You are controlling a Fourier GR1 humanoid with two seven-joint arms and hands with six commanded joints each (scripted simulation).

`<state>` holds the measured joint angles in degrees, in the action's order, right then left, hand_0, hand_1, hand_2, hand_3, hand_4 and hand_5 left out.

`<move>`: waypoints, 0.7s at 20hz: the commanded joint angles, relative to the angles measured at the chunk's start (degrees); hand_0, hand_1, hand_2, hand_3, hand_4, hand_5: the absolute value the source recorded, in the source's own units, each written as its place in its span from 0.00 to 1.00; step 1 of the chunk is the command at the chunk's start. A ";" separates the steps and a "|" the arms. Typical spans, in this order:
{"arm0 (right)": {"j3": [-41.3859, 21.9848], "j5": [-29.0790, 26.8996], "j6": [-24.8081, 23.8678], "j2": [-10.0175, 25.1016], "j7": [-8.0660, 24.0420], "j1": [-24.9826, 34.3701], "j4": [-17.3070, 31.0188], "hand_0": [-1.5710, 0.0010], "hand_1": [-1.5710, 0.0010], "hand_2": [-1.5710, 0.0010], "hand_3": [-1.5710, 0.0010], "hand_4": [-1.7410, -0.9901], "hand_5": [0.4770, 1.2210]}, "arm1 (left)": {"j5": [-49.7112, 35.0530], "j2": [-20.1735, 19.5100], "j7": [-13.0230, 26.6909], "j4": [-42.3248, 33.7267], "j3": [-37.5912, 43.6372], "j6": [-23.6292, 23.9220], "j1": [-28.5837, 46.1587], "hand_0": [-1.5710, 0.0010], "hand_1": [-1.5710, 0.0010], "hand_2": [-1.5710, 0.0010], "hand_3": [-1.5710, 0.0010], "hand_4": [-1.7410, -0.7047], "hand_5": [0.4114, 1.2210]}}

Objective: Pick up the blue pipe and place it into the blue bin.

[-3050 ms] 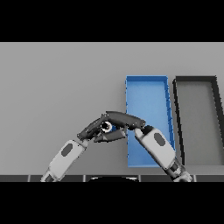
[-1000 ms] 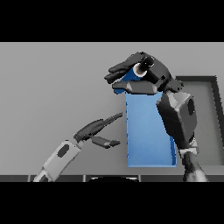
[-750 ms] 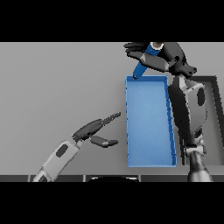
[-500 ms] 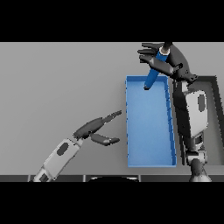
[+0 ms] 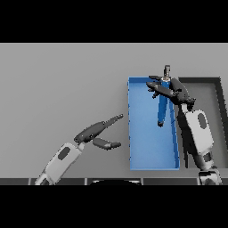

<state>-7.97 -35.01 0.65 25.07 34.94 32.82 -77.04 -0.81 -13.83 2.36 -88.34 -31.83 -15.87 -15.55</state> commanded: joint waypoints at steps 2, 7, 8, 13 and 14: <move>-4.73 -2.01 -0.76 2.76 0.00 -1.67 1.32 0.00 0.00 0.00 0.00 0.20 0.86 | 0.15 0.28 0.16 -0.39 -0.18 0.29 -0.10 1.00 1.00 1.00 1.00 0.83 0.06; -24.60 -19.02 -10.43 12.29 -0.04 2.26 6.96 0.47 0.52 0.55 0.63 0.46 0.94 | -0.07 0.36 1.29 -0.93 -0.30 0.24 -0.29 1.00 1.00 1.00 1.00 0.83 0.05; -27.21 -21.96 -11.32 13.23 -0.01 3.33 7.34 0.57 0.62 0.64 0.71 0.54 0.91 | -0.08 0.46 1.53 -0.84 -0.16 0.37 -0.56 1.00 1.00 1.00 1.00 0.82 0.05; -37.38 -17.92 -7.87 16.90 -0.37 7.18 7.84 0.86 0.88 0.88 0.90 0.77 0.60 | -0.49 0.03 1.01 -0.60 0.23 0.02 -0.46 1.00 1.00 1.00 1.00 0.82 0.05; -38.47 -16.18 -7.25 16.76 -0.75 7.68 8.19 0.89 0.90 0.90 0.92 0.79 0.55 | -0.67 -0.29 0.74 -0.58 0.40 -0.30 -0.66 1.00 1.00 1.00 1.00 0.82 0.05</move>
<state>-46.45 -51.19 -6.60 41.82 34.22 40.50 -68.86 -1.48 -14.14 3.09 -88.92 -31.41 -16.16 -16.22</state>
